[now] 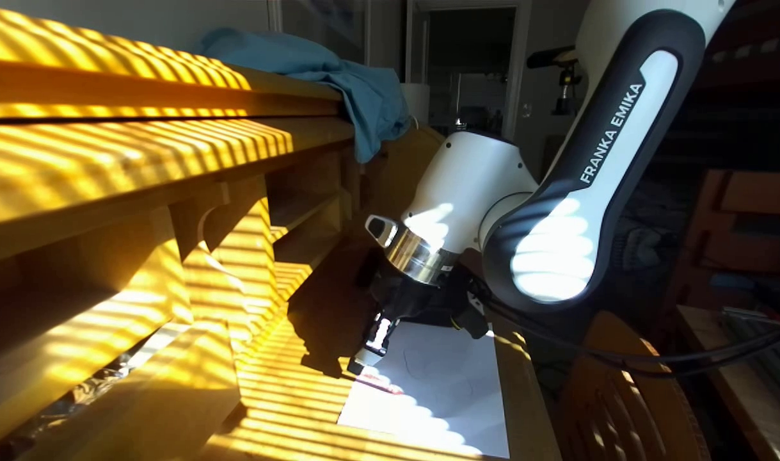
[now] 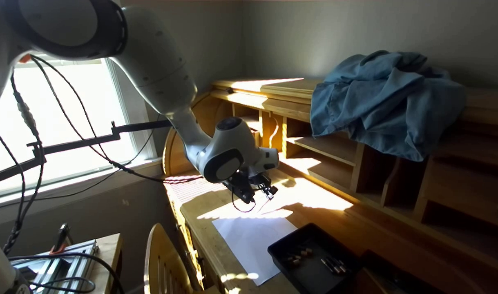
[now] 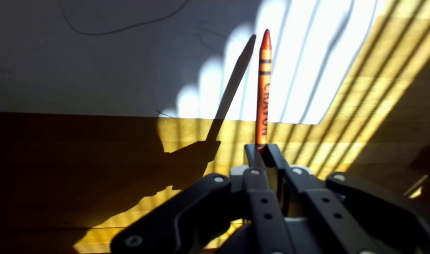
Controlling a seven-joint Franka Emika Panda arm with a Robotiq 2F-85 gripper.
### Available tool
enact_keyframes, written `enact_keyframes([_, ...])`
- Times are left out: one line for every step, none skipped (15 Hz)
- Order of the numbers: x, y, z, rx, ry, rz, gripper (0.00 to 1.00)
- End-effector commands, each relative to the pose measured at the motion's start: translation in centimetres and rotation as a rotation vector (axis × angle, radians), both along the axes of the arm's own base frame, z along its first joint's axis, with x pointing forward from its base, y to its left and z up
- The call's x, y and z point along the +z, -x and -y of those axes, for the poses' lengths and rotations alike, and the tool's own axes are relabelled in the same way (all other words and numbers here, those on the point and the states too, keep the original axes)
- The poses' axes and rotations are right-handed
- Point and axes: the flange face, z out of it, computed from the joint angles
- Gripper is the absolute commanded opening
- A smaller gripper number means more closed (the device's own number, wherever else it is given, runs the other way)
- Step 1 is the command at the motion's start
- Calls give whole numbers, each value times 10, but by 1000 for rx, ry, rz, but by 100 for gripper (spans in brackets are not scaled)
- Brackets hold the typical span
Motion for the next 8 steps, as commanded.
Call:
enact_keyframes([-11,4,10,-14,27,7,2])
enact_keyframes([-13,4,14,-20,36,13,2])
enact_keyframes([-15,4,18,-28,42,22,2])
enact_keyframes([-16,4,20,-32,50,31,2])
enact_keyframes([-16,3,23,-36,59,42,2])
enact_keyframes([-17,3,26,-43,68,53,2])
enact_keyframes([-17,4,29,-50,73,62,2])
enact_keyframes([-16,4,32,-58,80,73,2])
